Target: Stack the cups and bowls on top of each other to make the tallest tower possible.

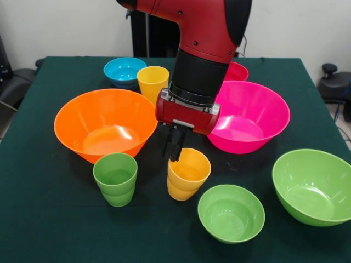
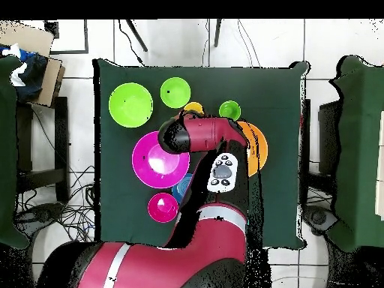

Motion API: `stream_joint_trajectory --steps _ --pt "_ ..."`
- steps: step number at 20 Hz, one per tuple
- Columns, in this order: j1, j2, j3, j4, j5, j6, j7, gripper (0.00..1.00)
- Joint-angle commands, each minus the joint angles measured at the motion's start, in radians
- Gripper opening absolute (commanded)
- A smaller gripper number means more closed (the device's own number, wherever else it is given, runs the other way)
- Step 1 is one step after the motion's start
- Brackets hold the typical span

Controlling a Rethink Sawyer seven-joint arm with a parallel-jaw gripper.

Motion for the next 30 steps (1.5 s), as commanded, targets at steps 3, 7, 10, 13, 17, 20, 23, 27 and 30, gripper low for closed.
stream_joint_trajectory --steps 3,7,10,13,17,20,23,27,30 --pt "0.013 0.021 0.069 0.008 0.011 0.128 0.05 0.0" --pt "0.013 0.02 0.069 0.008 0.013 0.134 0.05 0.0" --pt "0.014 0.021 0.068 0.006 0.014 0.138 0.051 0.0" --pt "0.017 0.019 0.064 0.006 0.014 0.141 0.054 0.0" --pt "0.019 0.016 0.061 0.006 0.012 0.143 0.051 0.0" --pt "0.014 0.015 0.065 0.005 0.014 0.151 0.045 1.0" --pt "0.015 0.014 0.065 0.006 0.016 0.156 0.047 1.0" --pt "0.026 0.012 0.051 0.007 0.018 0.146 0.066 1.0" --pt "0.03 -0.003 0.048 0.022 0.022 0.156 0.07 1.0"
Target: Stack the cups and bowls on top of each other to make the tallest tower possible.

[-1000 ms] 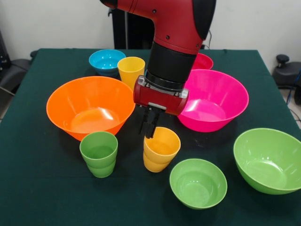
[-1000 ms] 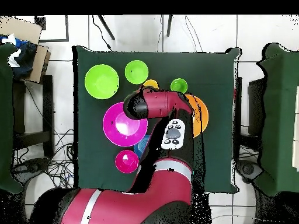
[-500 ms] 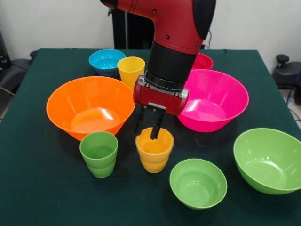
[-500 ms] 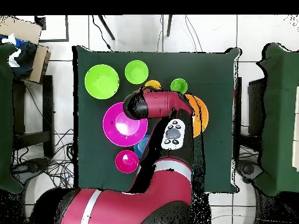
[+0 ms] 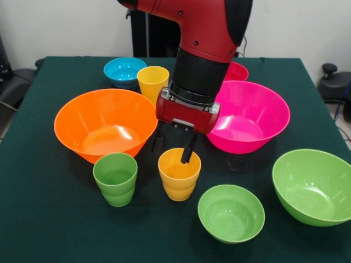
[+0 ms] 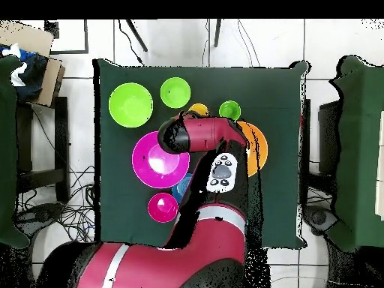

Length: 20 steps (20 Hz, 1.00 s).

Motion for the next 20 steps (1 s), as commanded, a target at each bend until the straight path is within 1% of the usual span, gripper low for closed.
stream_joint_trajectory --steps 1,9,11,13,15,17,20 --pt "0.029 -0.007 0.051 0.03 0.021 0.141 0.074 1.0" --pt "0.04 0.01 0.048 0.069 0.025 0.09 0.096 1.0" --pt "0.034 0.024 0.055 0.05 0.022 0.091 0.084 1.0" --pt "0.016 0.055 0.073 0.016 0.02 0.087 0.062 1.0" --pt "0.005 0.089 0.08 -0.012 0.015 0.061 0.058 1.0" --pt "-0.005 0.11 0.084 -0.021 0.01 0.035 0.055 1.0" --pt "-0.016 0.12 0.082 -0.014 0.0 0.004 0.056 1.0"
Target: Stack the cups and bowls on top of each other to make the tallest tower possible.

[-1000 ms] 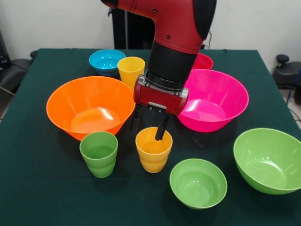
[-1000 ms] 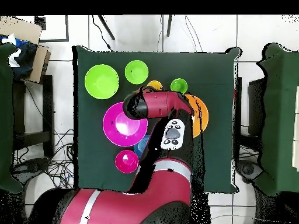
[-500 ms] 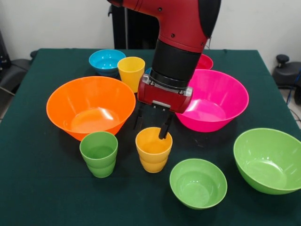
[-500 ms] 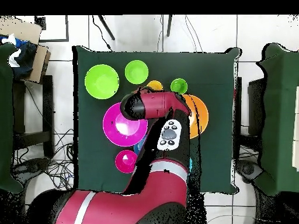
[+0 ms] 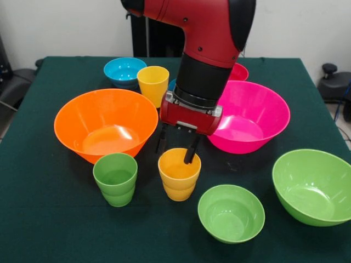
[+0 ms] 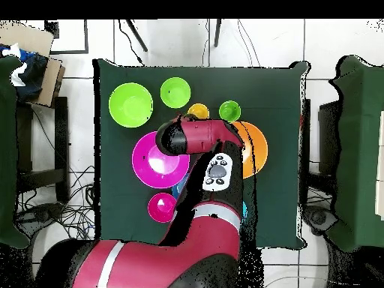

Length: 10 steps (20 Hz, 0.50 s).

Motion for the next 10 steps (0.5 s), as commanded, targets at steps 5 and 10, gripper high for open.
stream_joint_trajectory --steps 5,10 --pt "-0.055 0.137 0.111 -0.055 -0.016 -0.025 0.037 1.0" --pt "-0.076 0.188 0.129 -0.101 -0.023 -0.057 0.022 1.0"
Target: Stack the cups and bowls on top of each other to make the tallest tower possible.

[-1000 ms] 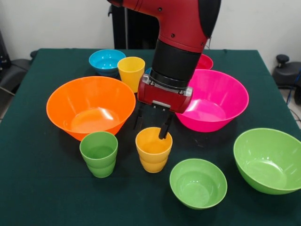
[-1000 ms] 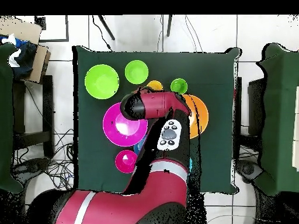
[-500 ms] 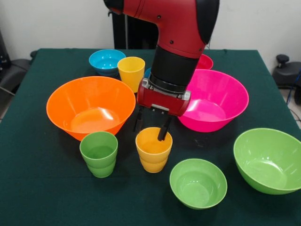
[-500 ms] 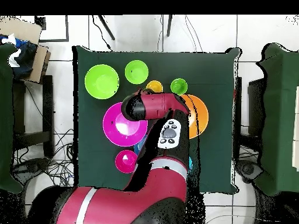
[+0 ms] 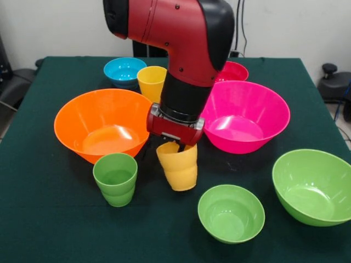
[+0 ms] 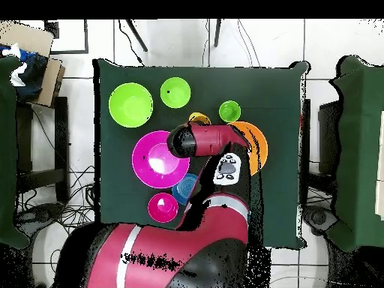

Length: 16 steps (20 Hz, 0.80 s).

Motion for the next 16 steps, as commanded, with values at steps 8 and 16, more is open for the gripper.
stream_joint_trajectory --steps 8,16 --pt "-0.033 0.156 0.129 -0.123 -0.029 -0.07 0.029 1.0" --pt "-0.005 0.123 0.111 -0.091 -0.013 -0.039 0.061 1.0"
